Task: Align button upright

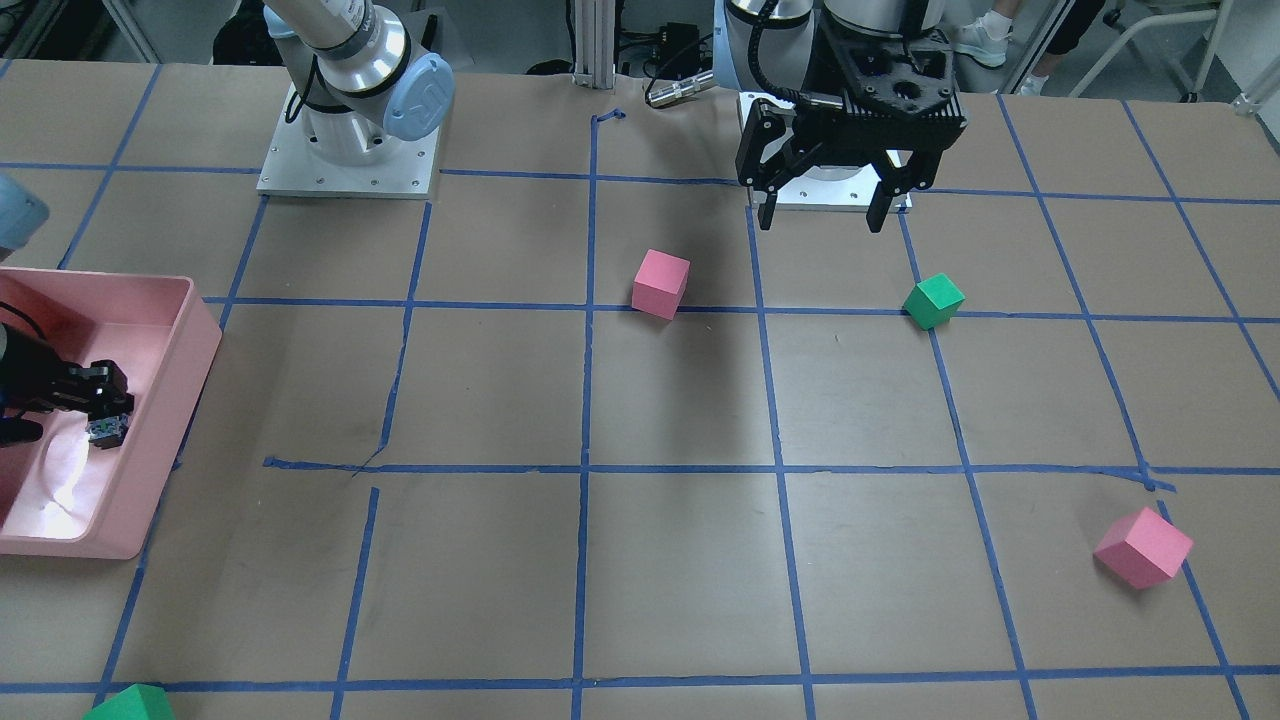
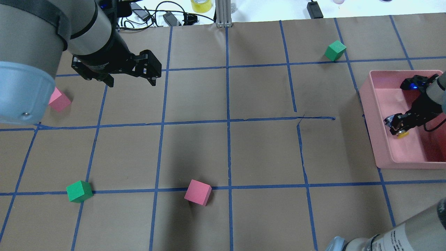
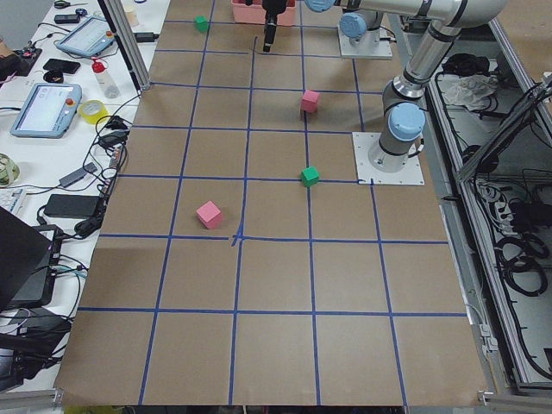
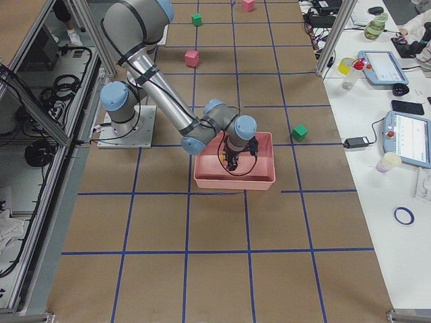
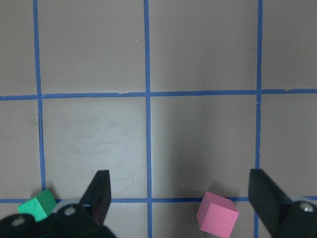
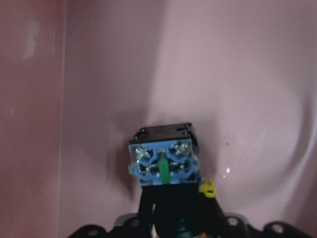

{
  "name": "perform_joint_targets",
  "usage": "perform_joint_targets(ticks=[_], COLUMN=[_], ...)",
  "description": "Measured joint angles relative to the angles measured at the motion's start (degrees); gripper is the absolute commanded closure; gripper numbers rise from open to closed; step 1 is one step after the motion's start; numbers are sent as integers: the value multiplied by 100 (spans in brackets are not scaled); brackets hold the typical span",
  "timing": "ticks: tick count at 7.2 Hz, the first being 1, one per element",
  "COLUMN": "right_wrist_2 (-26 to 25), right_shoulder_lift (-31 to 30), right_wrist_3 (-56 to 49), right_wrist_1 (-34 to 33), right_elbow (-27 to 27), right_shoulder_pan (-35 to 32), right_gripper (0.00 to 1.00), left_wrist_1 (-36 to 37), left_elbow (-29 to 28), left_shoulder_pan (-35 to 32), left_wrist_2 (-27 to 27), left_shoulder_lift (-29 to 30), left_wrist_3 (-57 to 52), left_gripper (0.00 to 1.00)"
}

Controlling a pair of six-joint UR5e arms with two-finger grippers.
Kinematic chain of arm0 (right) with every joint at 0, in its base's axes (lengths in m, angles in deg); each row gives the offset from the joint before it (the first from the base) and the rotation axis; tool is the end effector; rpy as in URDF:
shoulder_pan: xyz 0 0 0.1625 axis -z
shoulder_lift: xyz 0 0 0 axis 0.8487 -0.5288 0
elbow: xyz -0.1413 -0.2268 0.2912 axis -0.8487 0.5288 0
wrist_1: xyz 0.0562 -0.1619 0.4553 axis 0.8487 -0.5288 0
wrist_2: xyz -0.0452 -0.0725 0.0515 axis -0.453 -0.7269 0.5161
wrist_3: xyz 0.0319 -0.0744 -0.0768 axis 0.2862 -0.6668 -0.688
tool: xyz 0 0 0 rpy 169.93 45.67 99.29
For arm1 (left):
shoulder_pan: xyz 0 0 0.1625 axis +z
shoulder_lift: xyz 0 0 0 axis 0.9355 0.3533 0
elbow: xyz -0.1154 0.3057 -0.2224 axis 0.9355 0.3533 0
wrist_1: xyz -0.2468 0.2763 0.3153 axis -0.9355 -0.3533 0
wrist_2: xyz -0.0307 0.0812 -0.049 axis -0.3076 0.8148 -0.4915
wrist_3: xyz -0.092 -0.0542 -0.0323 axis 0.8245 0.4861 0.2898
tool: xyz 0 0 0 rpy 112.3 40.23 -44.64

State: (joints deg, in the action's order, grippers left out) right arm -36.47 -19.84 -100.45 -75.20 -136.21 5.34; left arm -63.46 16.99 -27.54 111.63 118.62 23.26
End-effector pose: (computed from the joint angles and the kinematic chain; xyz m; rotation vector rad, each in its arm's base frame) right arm -0.2518 -0.5513 0.1011 -0.2144 3.0100 0.1988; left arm -0.1933 -0.5277 0.4807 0.0013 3.1116 -0.2872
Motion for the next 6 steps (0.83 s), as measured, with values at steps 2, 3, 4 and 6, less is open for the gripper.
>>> perform_joint_targets(ticks=[2, 3, 4, 6], right_wrist_2=[-20, -31, -36, -3], right_shoulder_lift=[-206, -423, -651, -881], right_wrist_3=[25, 99, 261, 1221], right_wrist_1=[387, 805, 1346, 2152], right_elbow=[370, 603, 901, 1538], right_shoulder_pan=[-19, -51, -91, -741], right_gripper=[100, 100, 100, 100], left_wrist_1=[-1, -1, -4, -5], left_elbow=[0, 0, 0, 0], left_shoulder_pan=[0, 0, 0, 0], left_wrist_2=[0, 0, 0, 0], left_shoulder_lift=[0, 0, 0, 0], left_wrist_3=[0, 0, 0, 0], left_gripper=[0, 0, 0, 0])
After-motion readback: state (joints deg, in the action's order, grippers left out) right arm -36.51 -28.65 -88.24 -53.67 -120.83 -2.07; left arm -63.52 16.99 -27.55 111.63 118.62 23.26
